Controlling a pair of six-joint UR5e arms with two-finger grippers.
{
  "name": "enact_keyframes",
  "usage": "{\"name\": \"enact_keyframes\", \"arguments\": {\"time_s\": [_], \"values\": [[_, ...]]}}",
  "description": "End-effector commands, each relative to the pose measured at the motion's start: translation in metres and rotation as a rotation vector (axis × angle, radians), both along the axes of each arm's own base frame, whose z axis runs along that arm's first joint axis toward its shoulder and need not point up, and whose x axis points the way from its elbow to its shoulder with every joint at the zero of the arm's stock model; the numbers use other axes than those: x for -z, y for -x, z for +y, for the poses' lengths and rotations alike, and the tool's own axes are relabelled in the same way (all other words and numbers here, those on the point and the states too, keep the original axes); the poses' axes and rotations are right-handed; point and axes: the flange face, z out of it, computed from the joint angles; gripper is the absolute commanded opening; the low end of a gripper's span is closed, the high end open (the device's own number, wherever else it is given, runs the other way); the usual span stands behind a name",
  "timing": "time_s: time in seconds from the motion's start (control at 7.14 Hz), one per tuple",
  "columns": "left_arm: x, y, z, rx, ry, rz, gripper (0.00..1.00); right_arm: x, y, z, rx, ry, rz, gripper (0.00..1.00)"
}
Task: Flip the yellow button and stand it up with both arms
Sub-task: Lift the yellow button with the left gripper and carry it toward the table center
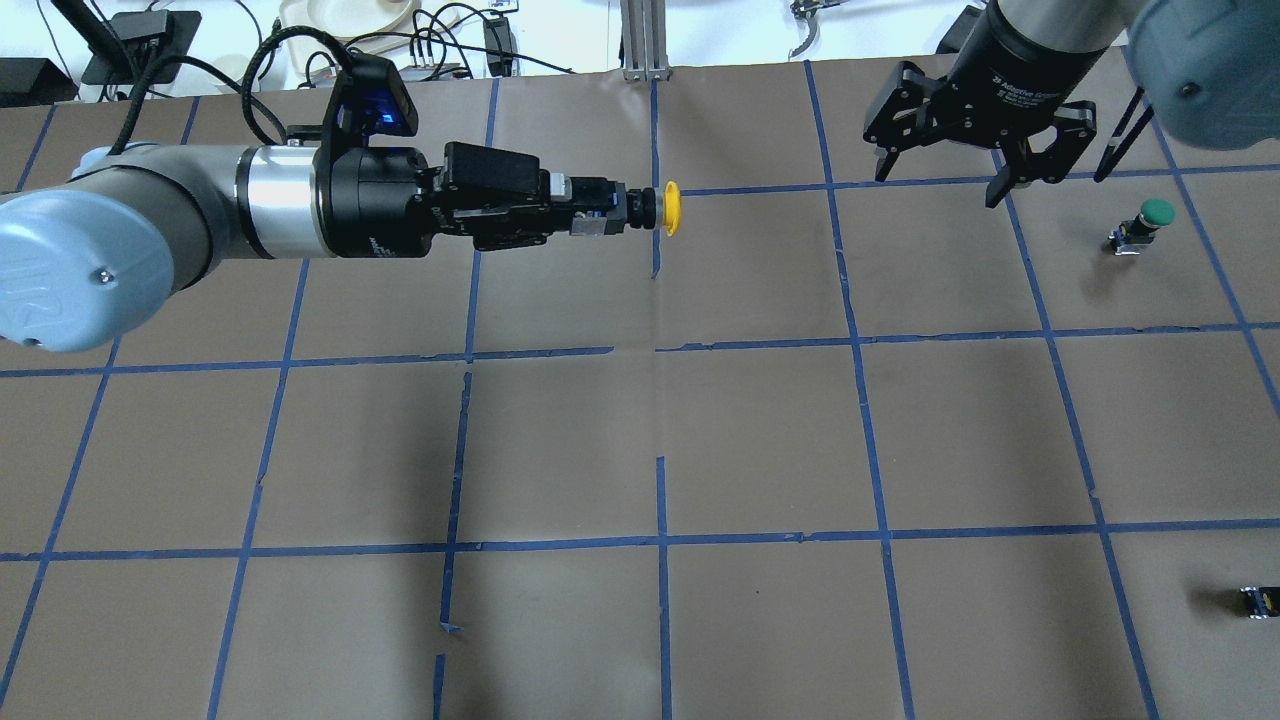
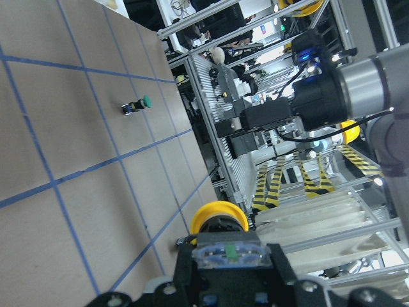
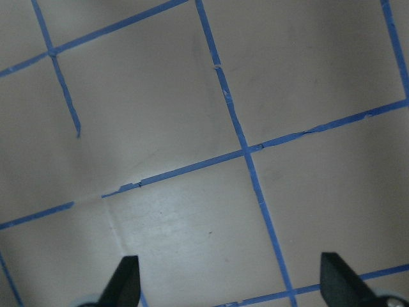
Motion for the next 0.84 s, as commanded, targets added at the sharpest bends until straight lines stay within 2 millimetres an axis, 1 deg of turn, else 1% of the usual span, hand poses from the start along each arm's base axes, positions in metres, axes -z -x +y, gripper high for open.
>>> {"name": "enact_keyframes", "arguments": {"time_s": [0.0,0.14,0.28,0.42,0.56,0.7], "values": [[-0.009,0.018,0.003,-0.001,-0.104,0.042,0.16,0.002,0.044,-0.014,0.152,-0.002,-0.197,1.00],[-0.009,0.027,0.001,-0.026,-0.129,0.110,0.16,0.010,0.049,-0.014,0.228,-0.081,-0.324,1.00],[-0.005,0.037,0.002,-0.018,-0.145,0.129,0.16,0.010,0.045,-0.011,0.351,-0.169,-0.471,1.00],[-0.011,0.040,0.002,-0.021,-0.140,0.143,0.16,0.005,0.036,-0.003,0.481,-0.266,-0.560,1.00],[-0.013,0.041,0.000,-0.037,-0.143,0.171,0.16,-0.011,0.024,0.007,0.620,-0.352,-0.660,1.00],[-0.010,0.041,-0.003,-0.039,-0.147,0.174,0.16,-0.020,0.018,0.011,0.728,-0.424,-0.718,1.00]]}}
